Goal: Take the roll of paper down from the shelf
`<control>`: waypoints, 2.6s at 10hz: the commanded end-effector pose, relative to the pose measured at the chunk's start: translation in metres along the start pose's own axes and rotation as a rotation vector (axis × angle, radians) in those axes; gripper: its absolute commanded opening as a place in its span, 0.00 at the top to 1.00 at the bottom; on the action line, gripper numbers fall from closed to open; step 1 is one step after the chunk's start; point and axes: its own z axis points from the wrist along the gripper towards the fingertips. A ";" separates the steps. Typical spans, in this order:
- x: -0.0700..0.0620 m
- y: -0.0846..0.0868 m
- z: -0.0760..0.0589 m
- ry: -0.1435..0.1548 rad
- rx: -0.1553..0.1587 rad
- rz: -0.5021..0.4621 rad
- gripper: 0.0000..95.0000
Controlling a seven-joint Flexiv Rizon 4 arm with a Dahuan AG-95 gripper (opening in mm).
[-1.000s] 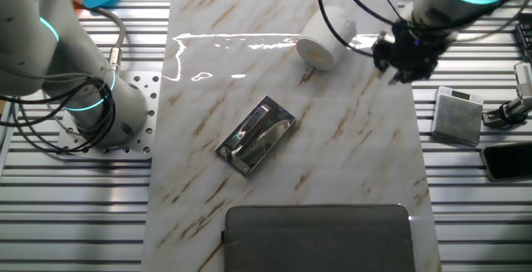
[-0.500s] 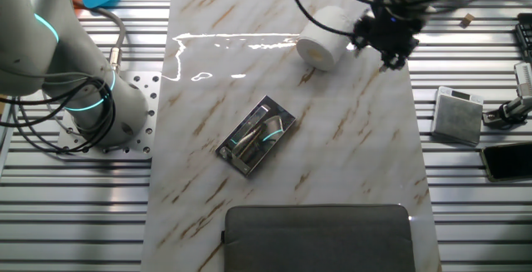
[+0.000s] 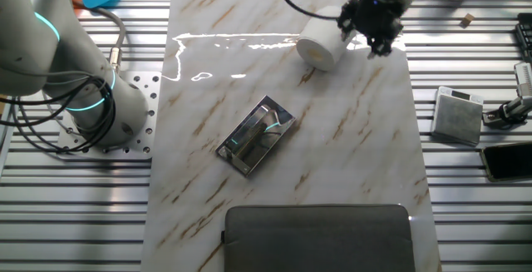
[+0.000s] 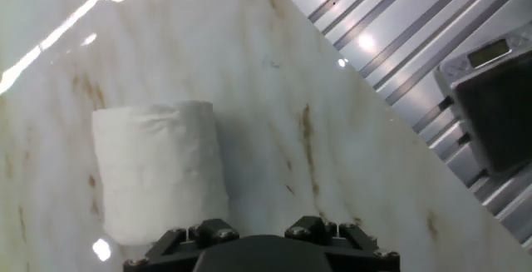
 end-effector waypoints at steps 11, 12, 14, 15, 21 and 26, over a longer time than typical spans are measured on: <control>-0.015 0.014 0.006 0.002 -0.029 -0.117 0.40; -0.015 0.014 0.006 0.002 -0.040 -0.134 0.20; -0.015 0.014 0.006 0.007 -0.039 -0.147 0.20; -0.016 0.015 0.006 0.003 -0.042 -0.153 0.20; -0.025 0.040 0.016 -0.029 -0.046 -0.133 0.00; -0.038 0.069 0.038 -0.024 -0.025 -0.114 0.00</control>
